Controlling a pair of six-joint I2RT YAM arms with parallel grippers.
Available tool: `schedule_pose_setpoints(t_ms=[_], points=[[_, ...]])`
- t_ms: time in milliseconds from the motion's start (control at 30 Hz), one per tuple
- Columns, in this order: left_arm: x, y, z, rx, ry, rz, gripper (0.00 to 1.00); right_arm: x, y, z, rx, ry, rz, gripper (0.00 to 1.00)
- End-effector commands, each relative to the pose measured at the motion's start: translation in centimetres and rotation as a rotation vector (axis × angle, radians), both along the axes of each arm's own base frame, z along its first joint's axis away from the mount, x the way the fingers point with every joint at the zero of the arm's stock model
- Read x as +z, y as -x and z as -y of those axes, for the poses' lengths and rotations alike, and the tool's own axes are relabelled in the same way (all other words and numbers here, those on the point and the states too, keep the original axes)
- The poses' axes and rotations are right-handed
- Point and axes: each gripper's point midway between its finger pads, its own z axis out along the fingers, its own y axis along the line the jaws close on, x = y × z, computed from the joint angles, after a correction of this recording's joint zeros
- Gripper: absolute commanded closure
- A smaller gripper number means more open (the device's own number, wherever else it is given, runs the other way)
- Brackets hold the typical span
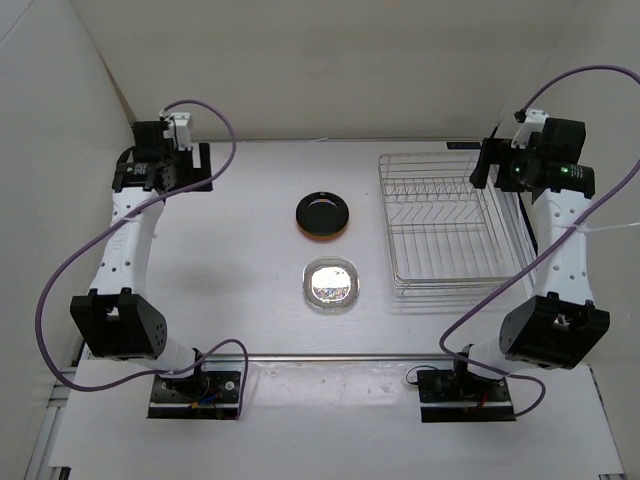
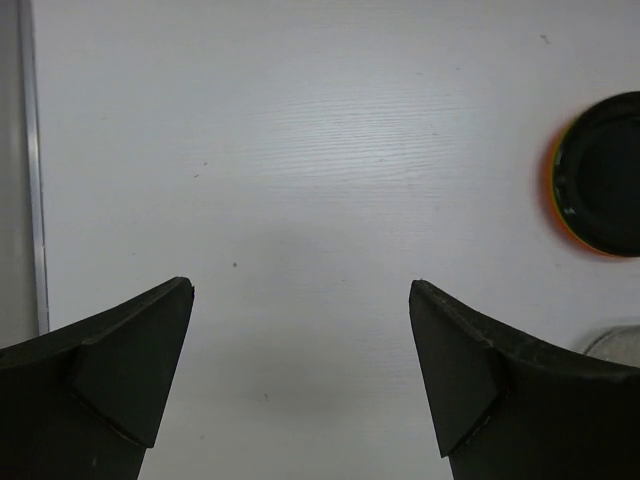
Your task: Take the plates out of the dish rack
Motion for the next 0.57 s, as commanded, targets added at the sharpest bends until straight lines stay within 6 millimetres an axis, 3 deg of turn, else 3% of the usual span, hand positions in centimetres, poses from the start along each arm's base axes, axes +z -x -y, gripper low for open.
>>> schedule_pose_setpoints(t_ms=[0,100,233,533], points=[[1.0,0.3,-2.9,0.082,0.053,0.034,0.00,0.6,-0.8,1.9,-0.052,0.012,0.019,0.00],[1.0,0.4,-4.0,0.103,0.065,0.035,0.00,0.6,-0.7,2.7,-0.079,0.005,0.018,0.00],[0.9,0.7,-5.2,0.126,0.078,0.027,0.00,0.6,-0.7,2.3,-0.061,-0.008,0.021,0.00],[0.7,0.6,-5.4,0.134,0.092,0.019,0.00,1.1,-0.6,1.8,-0.057,-0.032,0.032,0.00]])
